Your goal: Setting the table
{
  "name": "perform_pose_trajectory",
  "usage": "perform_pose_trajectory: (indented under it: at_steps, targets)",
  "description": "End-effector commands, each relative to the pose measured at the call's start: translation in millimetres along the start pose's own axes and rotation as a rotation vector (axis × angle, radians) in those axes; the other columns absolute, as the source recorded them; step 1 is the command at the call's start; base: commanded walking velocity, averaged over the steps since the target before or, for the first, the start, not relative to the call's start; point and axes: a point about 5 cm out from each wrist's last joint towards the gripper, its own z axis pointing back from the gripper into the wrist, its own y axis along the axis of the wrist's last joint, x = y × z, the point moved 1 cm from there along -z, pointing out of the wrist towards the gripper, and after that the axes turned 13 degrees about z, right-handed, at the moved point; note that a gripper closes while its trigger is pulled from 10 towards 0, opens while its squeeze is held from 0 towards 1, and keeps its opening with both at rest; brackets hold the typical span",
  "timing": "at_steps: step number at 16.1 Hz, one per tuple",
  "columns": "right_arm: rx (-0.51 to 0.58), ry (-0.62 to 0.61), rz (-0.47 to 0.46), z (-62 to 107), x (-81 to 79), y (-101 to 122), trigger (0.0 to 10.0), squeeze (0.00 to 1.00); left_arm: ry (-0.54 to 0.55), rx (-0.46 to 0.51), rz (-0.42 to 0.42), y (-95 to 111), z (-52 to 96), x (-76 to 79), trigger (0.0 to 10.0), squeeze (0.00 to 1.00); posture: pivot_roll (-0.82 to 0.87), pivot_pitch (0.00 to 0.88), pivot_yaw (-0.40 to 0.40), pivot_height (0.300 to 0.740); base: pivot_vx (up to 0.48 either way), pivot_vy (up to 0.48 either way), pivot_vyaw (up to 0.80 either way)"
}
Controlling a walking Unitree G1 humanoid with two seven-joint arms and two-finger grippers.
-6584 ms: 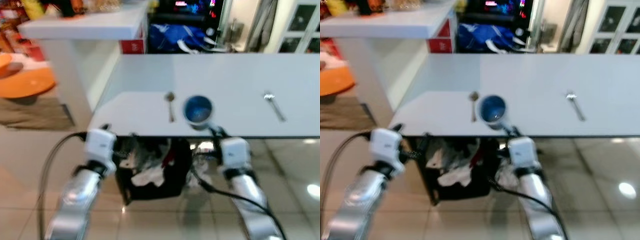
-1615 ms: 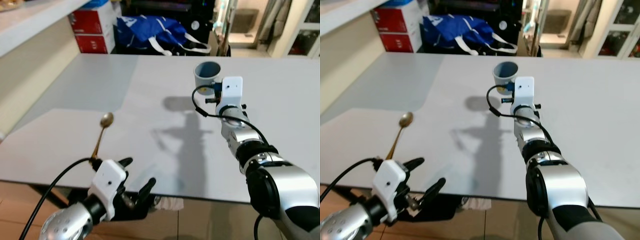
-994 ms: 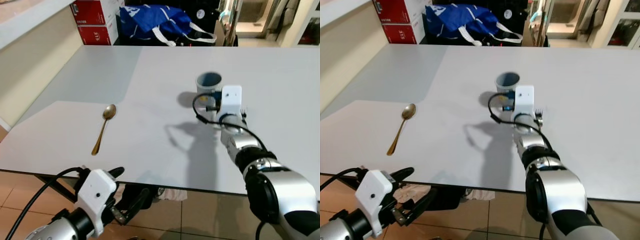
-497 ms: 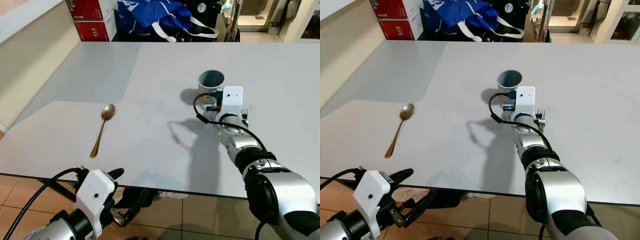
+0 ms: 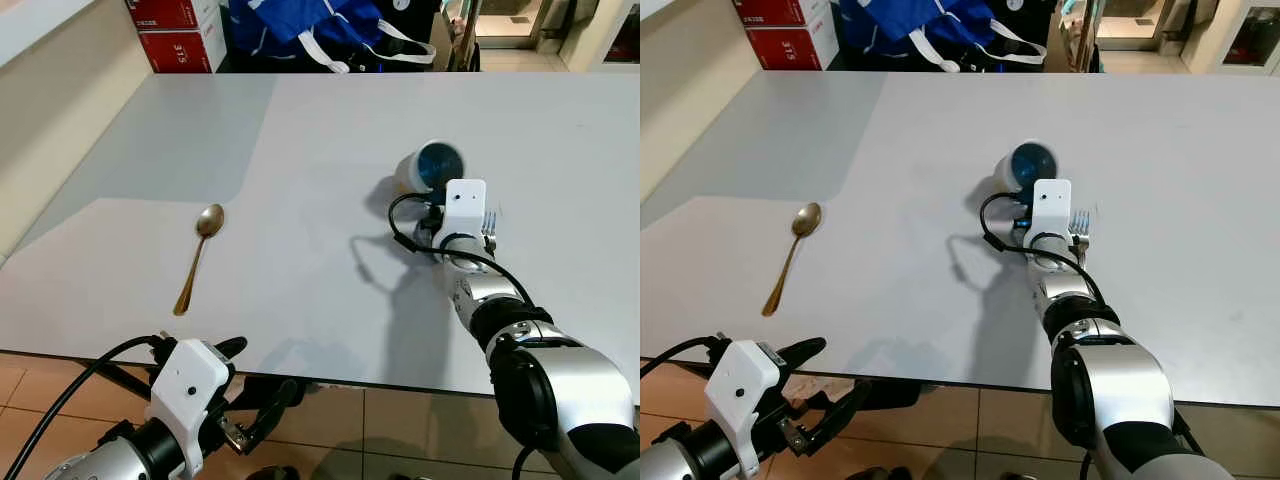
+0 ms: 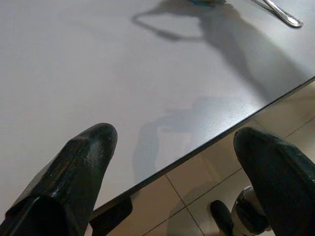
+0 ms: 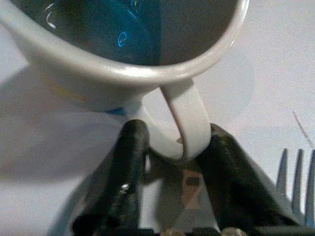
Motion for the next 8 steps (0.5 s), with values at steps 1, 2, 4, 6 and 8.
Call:
perform_pose_trajectory:
  at_steps: [1, 2, 4, 6, 8]
  targets:
    - [-0.042, 0.010, 0.017, 1.6, -2.7, -9.2, 10.0, 1.00, 0.012, -0.007, 0.007, -1.7, 2.1, -2.7, 10.0, 0.00, 0.24, 0.205, 0.075, 0.740, 0.000, 0.000, 0.00]
    - [-0.041, 0.010, 0.017, 1.5, -2.6, -8.9, 10.0, 1.00, 0.011, -0.007, 0.008, -2.2, 1.8, -2.9, 10.0, 0.00, 0.24, 0.205, 0.074, 0.740, 0.000, 0.000, 0.00]
    - [0.006, 0.002, 0.068, 0.3, -1.8, 0.1, 10.0, 0.74, 0.014, -0.008, 0.014, -5.3, 1.0, -3.8, 10.0, 0.00, 0.24, 0.203, 0.071, 0.740, 0.000, 0.000, 0.00]
    - [0.030, -0.008, 0.095, -0.4, -0.5, 5.2, 10.0, 0.00, 0.014, -0.006, 0.017, -5.8, 0.0, -3.6, 10.0, 0.00, 0.23, 0.201, 0.068, 0.740, 0.000, 0.000, 0.00]
    - [0.064, -0.018, 0.118, -1.5, 1.0, 13.8, 10.0, 0.00, 0.013, 0.005, 0.018, -4.2, -2.5, -1.9, 10.0, 0.00, 0.22, 0.198, 0.063, 0.740, 0.000, 0.000, 0.00]
